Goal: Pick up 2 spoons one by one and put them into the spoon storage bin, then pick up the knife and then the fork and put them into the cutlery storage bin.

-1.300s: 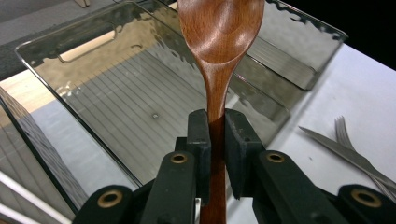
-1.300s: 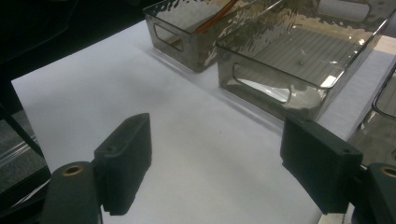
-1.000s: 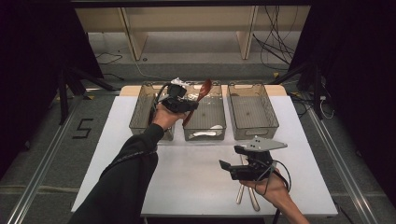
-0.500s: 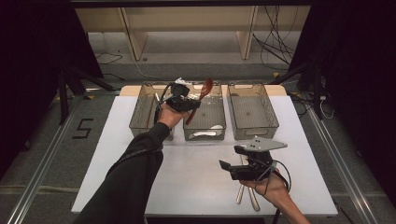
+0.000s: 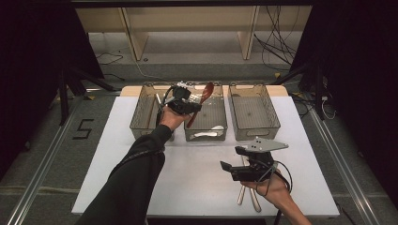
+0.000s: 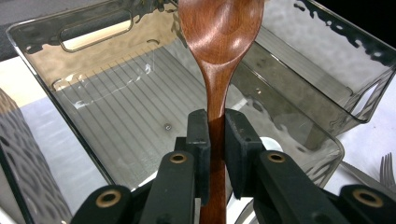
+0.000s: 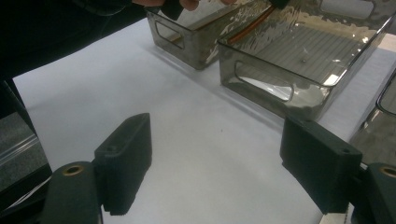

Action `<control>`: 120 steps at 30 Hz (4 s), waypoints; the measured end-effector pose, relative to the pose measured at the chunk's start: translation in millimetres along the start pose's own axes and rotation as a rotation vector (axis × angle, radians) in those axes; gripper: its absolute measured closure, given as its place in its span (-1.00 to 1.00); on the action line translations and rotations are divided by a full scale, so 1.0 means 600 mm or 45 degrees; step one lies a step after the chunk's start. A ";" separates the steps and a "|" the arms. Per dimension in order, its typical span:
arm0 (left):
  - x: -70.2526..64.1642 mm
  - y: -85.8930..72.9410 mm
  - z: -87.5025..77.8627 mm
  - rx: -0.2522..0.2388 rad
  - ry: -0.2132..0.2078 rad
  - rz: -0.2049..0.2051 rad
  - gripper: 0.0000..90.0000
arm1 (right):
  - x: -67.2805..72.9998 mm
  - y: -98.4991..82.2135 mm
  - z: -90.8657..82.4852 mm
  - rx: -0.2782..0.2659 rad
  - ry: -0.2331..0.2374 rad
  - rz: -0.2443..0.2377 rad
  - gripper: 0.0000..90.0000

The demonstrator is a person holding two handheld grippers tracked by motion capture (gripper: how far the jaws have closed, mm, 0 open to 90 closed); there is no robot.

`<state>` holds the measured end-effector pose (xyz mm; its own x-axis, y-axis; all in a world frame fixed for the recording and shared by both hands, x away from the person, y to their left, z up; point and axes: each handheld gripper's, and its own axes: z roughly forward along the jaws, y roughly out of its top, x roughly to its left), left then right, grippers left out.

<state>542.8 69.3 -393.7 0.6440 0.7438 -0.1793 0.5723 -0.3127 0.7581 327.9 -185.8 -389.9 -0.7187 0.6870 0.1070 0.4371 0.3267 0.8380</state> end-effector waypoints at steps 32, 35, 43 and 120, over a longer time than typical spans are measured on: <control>-0.038 -0.080 -0.160 -0.122 -0.142 0.020 -0.30 | -0.002 -0.001 0.002 0.019 -0.022 0.011 -0.42; -0.041 -0.088 -0.169 -0.123 -0.125 0.038 -0.32 | -0.002 -0.001 0.003 0.022 -0.022 0.014 -0.42; -0.054 -0.122 -0.186 -0.143 -0.128 0.060 -0.39 | -0.005 -0.002 0.003 0.038 -0.032 0.018 -0.42; -0.061 -0.295 -0.308 -0.189 -0.075 0.100 -0.63 | -0.075 -0.079 0.051 0.887 -0.241 0.121 0.15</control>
<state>324.3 206.8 -405.5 0.7148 0.6833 -0.1490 0.4405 -0.2744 0.8548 356.2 -212.2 -451.0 -0.5819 0.8131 0.0150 0.7813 0.5538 0.2879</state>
